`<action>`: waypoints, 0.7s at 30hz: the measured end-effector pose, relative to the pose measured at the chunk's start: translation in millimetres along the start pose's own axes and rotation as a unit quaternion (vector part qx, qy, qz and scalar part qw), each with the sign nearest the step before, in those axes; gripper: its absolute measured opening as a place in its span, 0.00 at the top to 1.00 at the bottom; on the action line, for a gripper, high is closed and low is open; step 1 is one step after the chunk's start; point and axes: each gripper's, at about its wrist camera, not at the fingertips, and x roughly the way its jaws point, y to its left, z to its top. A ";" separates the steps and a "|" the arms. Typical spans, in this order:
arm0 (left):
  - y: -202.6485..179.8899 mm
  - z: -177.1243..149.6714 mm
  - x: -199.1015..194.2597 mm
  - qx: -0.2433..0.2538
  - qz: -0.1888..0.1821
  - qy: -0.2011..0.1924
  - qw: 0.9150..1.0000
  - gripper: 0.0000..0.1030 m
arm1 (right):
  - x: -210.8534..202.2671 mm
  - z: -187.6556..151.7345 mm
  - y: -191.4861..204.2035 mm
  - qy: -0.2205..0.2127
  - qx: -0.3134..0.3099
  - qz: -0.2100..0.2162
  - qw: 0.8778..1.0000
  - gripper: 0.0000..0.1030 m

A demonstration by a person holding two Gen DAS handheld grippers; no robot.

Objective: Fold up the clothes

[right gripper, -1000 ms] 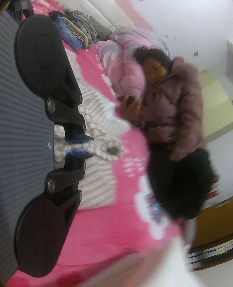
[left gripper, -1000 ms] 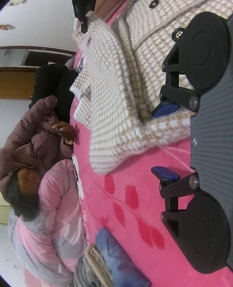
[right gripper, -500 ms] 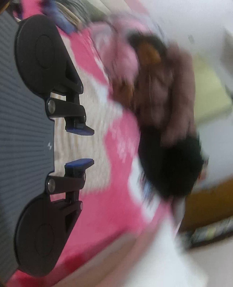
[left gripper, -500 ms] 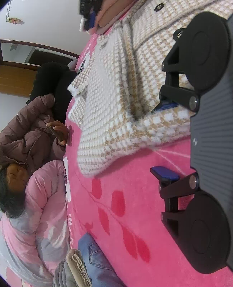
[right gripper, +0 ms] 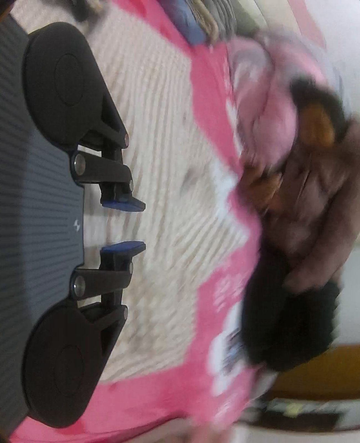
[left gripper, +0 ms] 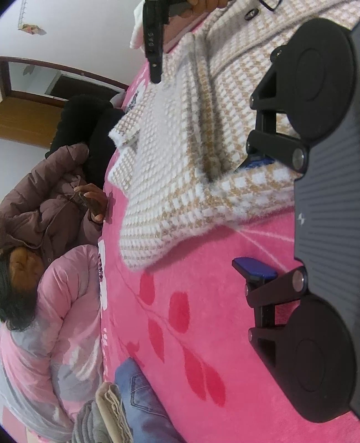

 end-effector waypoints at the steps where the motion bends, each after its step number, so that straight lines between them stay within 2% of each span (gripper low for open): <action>1: -1.4 0.9 -0.6 0.002 0.004 0.000 1.000 0.39 | -3.1 -0.2 10.9 -0.006 -0.016 0.009 1.000 0.80; 3: -6.3 3.4 -1.3 0.013 0.016 -0.001 1.000 0.39 | -0.6 -4.3 27.9 -0.003 -0.050 0.010 0.999 0.80; 5: -12.9 6.7 -2.4 0.033 0.031 -0.009 0.999 0.39 | 21.3 -21.5 26.9 0.017 -0.055 -0.014 0.998 0.79; 6: -15.2 8.2 -3.7 0.044 0.038 -0.016 0.998 0.41 | 28.2 -29.0 21.6 0.020 -0.044 -0.018 0.999 0.79; 8: -12.6 9.3 -6.8 0.049 0.051 -0.030 0.997 0.42 | 22.8 -29.5 2.5 0.007 0.014 -0.003 1.000 0.80; 10: -2.0 6.2 -1.5 0.025 0.049 -0.010 0.998 0.42 | 20.6 -29.2 -10.0 0.002 0.049 -0.017 0.999 0.83; 12: 8.6 3.7 1.4 -0.001 0.041 0.005 0.999 0.42 | 18.5 -32.8 -15.0 -0.003 0.061 -0.012 0.998 0.84; 15: 10.2 5.6 -2.6 0.002 0.031 0.011 0.999 0.40 | 18.8 -34.8 -12.2 -0.005 0.060 -0.015 0.998 0.85; 16: 13.7 6.7 -6.9 -0.003 0.015 0.013 1.000 0.40 | 19.1 -36.3 -12.2 -0.005 0.060 -0.015 0.998 0.85; 18: 31.2 9.8 -16.6 -0.044 -0.040 0.019 0.998 0.39 | 18.5 -37.4 -15.1 -0.007 0.068 -0.009 0.998 0.85; 19: 43.0 13.3 -16.5 -0.082 -0.064 0.022 0.994 0.38 | 18.8 -38.2 -15.9 -0.010 0.075 -0.003 0.997 0.85; 21: 68.0 21.1 -14.0 -0.163 -0.109 0.027 0.980 0.36 | 15.1 -41.4 -22.1 -0.015 0.092 0.011 0.996 0.85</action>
